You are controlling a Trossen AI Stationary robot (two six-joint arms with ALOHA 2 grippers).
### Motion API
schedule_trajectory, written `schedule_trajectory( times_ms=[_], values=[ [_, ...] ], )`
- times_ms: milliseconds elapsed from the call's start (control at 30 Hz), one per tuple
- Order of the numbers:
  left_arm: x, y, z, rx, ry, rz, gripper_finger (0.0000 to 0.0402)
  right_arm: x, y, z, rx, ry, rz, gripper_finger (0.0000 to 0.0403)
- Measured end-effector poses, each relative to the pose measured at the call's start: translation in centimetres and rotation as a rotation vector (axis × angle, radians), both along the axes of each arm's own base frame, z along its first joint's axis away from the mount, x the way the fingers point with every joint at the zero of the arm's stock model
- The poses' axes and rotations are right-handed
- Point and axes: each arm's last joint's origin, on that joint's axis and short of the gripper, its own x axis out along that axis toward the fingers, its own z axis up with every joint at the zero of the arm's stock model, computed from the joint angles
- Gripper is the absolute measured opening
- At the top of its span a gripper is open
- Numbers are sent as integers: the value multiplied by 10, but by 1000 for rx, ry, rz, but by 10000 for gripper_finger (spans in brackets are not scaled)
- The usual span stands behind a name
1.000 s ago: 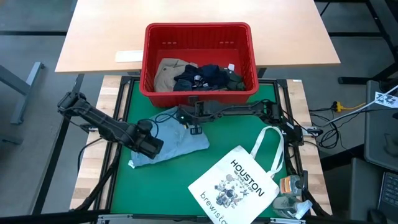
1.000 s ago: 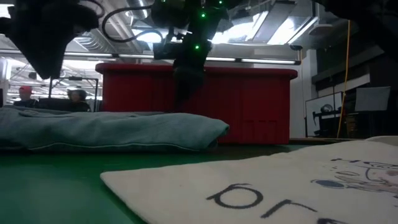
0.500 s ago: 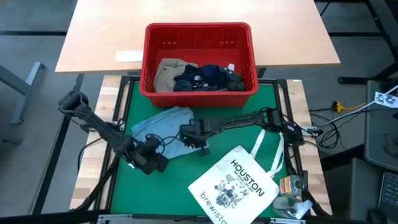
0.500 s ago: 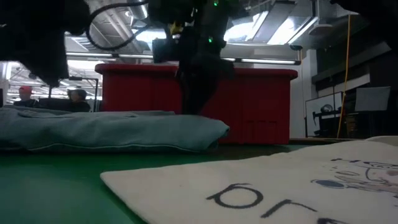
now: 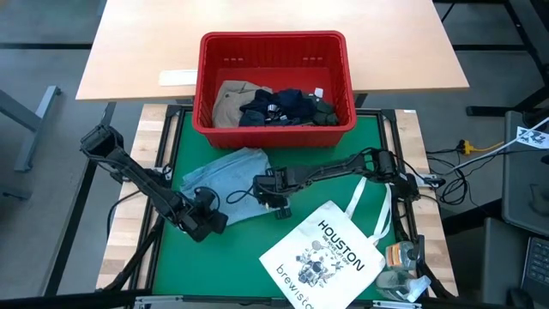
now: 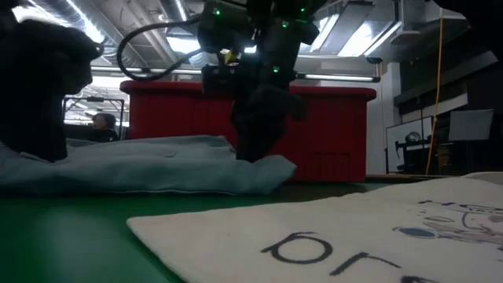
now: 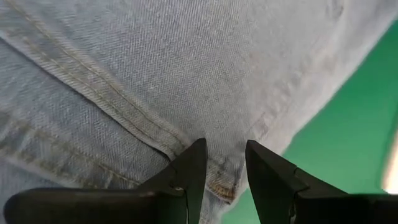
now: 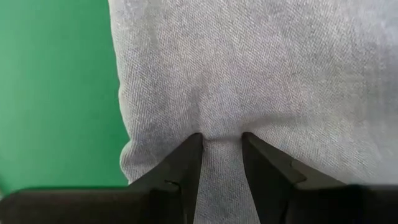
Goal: Fold Laundry from Bin
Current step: Fold the blue jeans
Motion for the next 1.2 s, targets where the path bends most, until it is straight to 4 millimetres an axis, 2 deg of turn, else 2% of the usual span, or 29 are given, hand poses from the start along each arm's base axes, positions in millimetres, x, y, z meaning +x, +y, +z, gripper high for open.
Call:
schedule_trajectory(
  times_ms=[200,300,433,533,633,800,1000,1200],
  values=[
    [6,-22,11,-151,-66,-136,110,-9,17,2,164,71,64,122],
    [7,-32,21,-186,-98,-173,110,-17,24,13,209,111,87,122],
    [12,-46,41,-183,-158,-242,110,-31,27,37,219,124,102,122],
    [16,-51,56,-145,-213,-273,110,-36,26,68,199,30,109,122],
    [20,-51,63,-78,-265,-267,110,-37,21,88,141,-66,94,122],
    [23,-41,61,9,-243,-241,110,-35,7,110,-36,-216,28,122],
    [28,-27,58,49,-204,-189,110,-27,-19,109,-211,-268,-22,122],
    [30,-16,55,89,-149,-154,110,-19,-51,97,-143,-261,-91,122]
  ],
)
